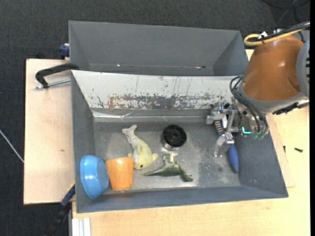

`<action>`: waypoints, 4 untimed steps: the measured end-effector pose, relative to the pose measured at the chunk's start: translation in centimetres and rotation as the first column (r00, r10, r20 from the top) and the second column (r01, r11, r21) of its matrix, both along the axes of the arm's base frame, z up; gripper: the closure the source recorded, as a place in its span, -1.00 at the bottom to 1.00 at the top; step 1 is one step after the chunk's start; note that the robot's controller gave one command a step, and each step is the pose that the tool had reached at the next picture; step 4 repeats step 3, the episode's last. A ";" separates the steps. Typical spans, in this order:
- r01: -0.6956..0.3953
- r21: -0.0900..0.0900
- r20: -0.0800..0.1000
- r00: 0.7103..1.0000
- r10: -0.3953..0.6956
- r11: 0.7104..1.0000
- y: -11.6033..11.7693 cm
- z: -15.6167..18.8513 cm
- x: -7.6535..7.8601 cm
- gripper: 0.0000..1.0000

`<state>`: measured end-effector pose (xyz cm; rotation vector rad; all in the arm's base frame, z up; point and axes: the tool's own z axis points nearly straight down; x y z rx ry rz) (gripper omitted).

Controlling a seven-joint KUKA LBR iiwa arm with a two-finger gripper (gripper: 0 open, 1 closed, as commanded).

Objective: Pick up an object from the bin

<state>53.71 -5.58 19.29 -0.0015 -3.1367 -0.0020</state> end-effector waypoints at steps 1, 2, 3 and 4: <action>-0.107 0.001 0.005 0.994 0.107 0.994 5.4 -9.8 3.4 -1.00; -0.103 -0.001 0.008 0.995 0.103 0.995 5.1 -9.5 3.4 1.00; -0.366 -0.004 0.018 0.930 0.366 0.930 8.2 5.9 1.7 1.00; -0.366 -0.004 0.018 0.930 0.366 0.930 8.2 5.9 1.7 1.00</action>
Offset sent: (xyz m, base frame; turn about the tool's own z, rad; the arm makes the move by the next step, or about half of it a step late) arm 0.0333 0.0505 -0.0956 -0.1026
